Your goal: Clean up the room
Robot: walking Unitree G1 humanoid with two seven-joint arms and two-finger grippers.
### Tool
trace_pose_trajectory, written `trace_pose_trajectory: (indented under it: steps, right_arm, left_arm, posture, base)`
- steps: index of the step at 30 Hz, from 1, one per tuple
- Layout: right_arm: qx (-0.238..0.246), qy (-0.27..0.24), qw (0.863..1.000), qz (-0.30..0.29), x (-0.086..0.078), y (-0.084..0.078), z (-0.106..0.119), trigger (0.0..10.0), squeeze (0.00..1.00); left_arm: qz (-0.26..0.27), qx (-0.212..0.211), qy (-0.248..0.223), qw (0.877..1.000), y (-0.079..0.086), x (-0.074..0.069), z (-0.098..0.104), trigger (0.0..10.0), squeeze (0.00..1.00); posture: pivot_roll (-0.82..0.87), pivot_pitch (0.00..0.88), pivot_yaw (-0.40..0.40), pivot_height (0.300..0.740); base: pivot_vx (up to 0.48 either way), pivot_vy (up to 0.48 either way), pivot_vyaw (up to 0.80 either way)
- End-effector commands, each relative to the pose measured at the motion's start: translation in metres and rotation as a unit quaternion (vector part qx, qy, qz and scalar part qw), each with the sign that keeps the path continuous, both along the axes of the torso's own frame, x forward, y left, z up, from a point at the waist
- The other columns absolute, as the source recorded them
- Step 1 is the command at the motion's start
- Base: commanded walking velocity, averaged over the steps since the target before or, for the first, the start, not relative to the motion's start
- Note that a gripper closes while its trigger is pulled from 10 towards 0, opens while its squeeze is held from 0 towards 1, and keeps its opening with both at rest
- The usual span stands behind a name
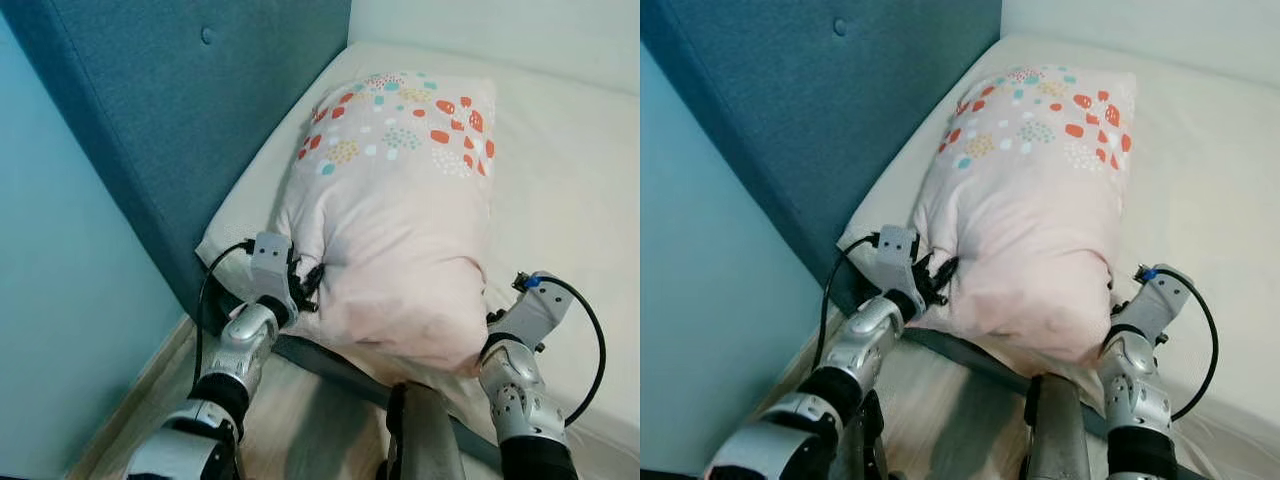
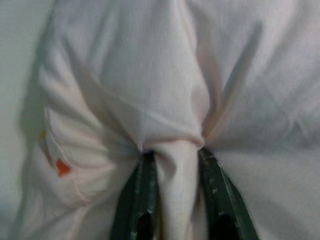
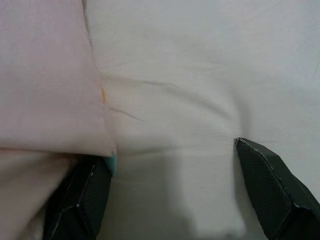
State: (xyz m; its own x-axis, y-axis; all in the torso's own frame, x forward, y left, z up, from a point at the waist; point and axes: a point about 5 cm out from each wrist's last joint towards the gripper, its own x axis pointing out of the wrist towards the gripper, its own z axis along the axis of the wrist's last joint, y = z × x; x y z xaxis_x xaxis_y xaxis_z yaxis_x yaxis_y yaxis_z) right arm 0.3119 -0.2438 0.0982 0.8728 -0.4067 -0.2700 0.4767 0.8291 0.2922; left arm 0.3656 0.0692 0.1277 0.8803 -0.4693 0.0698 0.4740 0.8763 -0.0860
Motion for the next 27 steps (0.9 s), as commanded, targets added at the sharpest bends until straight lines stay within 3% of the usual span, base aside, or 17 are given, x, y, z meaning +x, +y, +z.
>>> trace_pose_trajectory:
  steps: [1, 9, 11, 12, 14, 15, 16, 17, 19, 21, 22, 24, 25, 27]
  right_arm:
    - [0.015, 0.006, 1.0, -0.003, -0.002, 0.001, -0.004, 10.0, 0.0]
    - [0.015, 0.005, 1.0, -0.003, -0.002, 0.001, -0.003, 10.0, 0.0]
    - [0.021, -0.004, 1.0, -0.008, 0.001, 0.001, 0.0, 10.0, 0.0]
    - [0.021, -0.004, 1.0, -0.008, 0.001, 0.001, 0.0, 10.0, 0.0]
    - [0.028, -0.015, 0.999, -0.006, 0.005, 0.003, 0.004, 10.0, 0.0]
    - [0.028, -0.015, 0.999, -0.006, 0.005, 0.003, 0.004, 10.0, 0.0]
    - [0.04, -0.03, 0.999, 0.0, 0.008, 0.005, 0.009, 10.0, 0.0]
    - [0.111, -0.121, 0.985, 0.058, 0.02, 0.022, 0.032, 10.0, 0.0]
    - [0.111, -0.121, 0.985, 0.058, 0.02, 0.022, 0.032, 10.0, 0.0]
    - [0.197, -0.24, 0.944, 0.109, 0.023, 0.033, 0.066, 10.0, 0.0]
    - [0.197, -0.24, 0.944, 0.109, 0.023, 0.033, 0.066, 10.0, 0.0]
    - [0.231, -0.304, 0.916, 0.126, 0.021, 0.034, 0.085, 10.0, 0.0]
    - [0.231, -0.304, 0.916, 0.126, 0.021, 0.034, 0.085, 10.0, 0.0]
    - [0.255, -0.35, 0.888, 0.153, 0.016, 0.038, 0.098, 10.0, 0.0]
  left_arm:
    - [-0.002, 0.017, 0.017, 1.0, 0.0, -0.001, -0.007, 0.0, 0.0]
    - [0.009, 0.022, 0.008, 1.0, 0.004, 0.003, -0.001, 0.0, 0.0]
    - [0.1, 0.025, -0.055, 0.993, 0.051, 0.039, 0.069, 0.0, 0.0]
    - [0.1, 0.025, -0.055, 0.993, 0.051, 0.039, 0.069, 0.0, 0.0]
    - [0.146, 0.015, -0.108, 0.983, 0.077, 0.05, 0.122, 0.0, 0.0]
    - [0.146, 0.015, -0.108, 0.983, 0.077, 0.05, 0.122, 0.0, 0.0]
    - [0.152, 0.015, -0.126, 0.98, 0.082, 0.052, 0.136, 0.0, 0.0]
    - [0.16, 0.019, -0.161, 0.974, 0.089, 0.053, 0.162, 0.0, 0.0]
    - [0.16, 0.019, -0.161, 0.974, 0.089, 0.053, 0.162, 0.0, 0.0]
    - [0.169, 0.037, -0.195, 0.965, 0.097, 0.052, 0.184, 0.0, 0.0]
    - [0.169, 0.037, -0.195, 0.965, 0.097, 0.052, 0.184, 0.0, 0.0]
    - [0.175, 0.051, -0.217, 0.959, 0.102, 0.05, 0.198, 0.0, 0.0]
    - [0.175, 0.051, -0.217, 0.959, 0.102, 0.05, 0.198, 0.0, 0.0]
    - [0.189, 0.059, -0.229, 0.953, 0.109, 0.05, 0.208, 0.0, 0.0]
  posture:
    - [0.04, 0.291, 0.008, 0.535]
    - [0.05, 0.287, 0.01, 0.535]
    - [0.06, 0.272, 0.019, 0.535]
    - [0.06, 0.272, 0.019, 0.535]
    - [0.07, 0.264, 0.021, 0.535]
    - [0.07, 0.264, 0.021, 0.535]
    - [0.07, 0.262, 0.022, 0.535]
    - [0.08, 0.26, 0.022, 0.535]
    - [0.08, 0.26, 0.022, 0.535]
    - [0.08, 0.254, 0.024, 0.535]
    - [0.08, 0.254, 0.024, 0.535]
    - [0.08, 0.252, 0.023, 0.535]
    - [0.08, 0.252, 0.023, 0.535]
    - [0.08, 0.249, 0.024, 0.535]
  base:
    - [0.0, 0.0, 0.0]
    - [0.0, 0.0, 0.0]
    - [0.0, 0.0, 0.0]
    - [0.0, 0.0, 0.0]
    - [0.0, 0.0, 0.0]
    - [0.0, 0.0, 0.0]
    - [0.0, 0.0, 0.0]
    - [0.0, 0.0, 0.0]
    - [0.0, 0.0, 0.0]
    - [0.0, 0.0, 0.0]
    - [0.0, 0.0, 0.0]
    - [0.0, 0.0, 0.0]
    - [0.0, 0.0, 0.0]
    - [0.0, 0.0, 0.0]
